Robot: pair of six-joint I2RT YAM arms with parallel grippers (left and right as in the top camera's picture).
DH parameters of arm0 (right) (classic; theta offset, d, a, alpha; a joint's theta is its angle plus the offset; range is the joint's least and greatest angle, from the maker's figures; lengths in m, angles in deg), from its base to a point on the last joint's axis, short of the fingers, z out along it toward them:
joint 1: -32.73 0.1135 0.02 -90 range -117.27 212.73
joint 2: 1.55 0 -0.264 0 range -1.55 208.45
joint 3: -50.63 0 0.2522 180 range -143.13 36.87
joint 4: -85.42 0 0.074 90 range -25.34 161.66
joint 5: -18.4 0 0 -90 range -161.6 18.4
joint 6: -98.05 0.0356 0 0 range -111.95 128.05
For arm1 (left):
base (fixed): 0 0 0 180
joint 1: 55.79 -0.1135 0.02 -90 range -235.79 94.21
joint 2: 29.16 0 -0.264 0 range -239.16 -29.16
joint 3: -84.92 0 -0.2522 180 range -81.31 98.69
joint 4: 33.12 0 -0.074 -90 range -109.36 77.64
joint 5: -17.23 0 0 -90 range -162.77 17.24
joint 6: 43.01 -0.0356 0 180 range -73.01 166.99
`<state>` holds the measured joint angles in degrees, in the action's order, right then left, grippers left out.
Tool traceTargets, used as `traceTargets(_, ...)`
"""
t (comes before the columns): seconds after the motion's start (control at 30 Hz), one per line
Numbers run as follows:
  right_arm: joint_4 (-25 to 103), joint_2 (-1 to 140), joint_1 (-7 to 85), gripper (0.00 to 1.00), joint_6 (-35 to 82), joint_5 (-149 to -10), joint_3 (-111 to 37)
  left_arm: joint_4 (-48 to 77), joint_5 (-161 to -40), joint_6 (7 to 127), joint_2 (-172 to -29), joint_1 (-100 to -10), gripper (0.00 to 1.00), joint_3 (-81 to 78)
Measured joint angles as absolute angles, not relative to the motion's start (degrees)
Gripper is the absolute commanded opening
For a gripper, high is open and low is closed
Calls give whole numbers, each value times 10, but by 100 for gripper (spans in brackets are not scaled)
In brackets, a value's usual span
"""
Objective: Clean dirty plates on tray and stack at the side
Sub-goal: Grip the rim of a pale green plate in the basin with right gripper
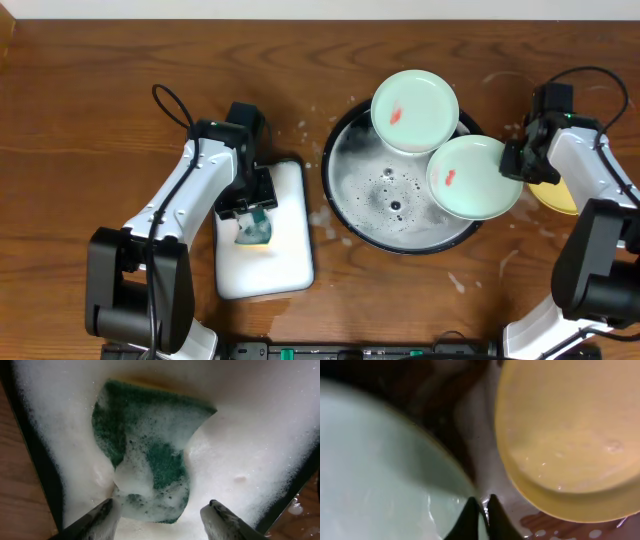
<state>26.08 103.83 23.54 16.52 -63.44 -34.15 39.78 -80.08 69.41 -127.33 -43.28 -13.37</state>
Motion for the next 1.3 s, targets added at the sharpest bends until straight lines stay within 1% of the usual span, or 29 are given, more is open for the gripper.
traceTargets(0.2,243,1031,233,1,166,-662,-342,399,-801,694,-1273,-433,59,-134)
traceTargets(0.33,216,989,242,1,165,-691,-342,402,-801,694,-1273,-433,59,-134)
traceTargets(0.53,145,892,299,1,165,-711,-342,419,-801,694,-1273,-433,59,-134)
traceTargets(0.63,138,889,327,1,165,-726,-339,419,-801,694,-1271,-433,59,-134)
traceTargets(0.83,197,916,385,1,172,-744,-283,421,-801,694,-1228,-433,59,-134)
traceTargets(0.97,254,944,393,1,188,-751,-241,423,-793,690,-1194,-433,59,-134)
traceTargets(1.1,302,971,393,1,198,-755,-218,419,-777,688,-1191,-433,59,-136)
traceTargets(1.13,309,977,393,3,198,-757,-217,409,-774,687,-1190,-433,59,-141)
traceTargets(1.27,325,995,393,19,198,-764,-215,332,-766,686,-1190,-433,59,-200)
traceTargets(1.3,327,995,393,21,199,-765,-214,315,-764,686,-1190,-433,59,-218)
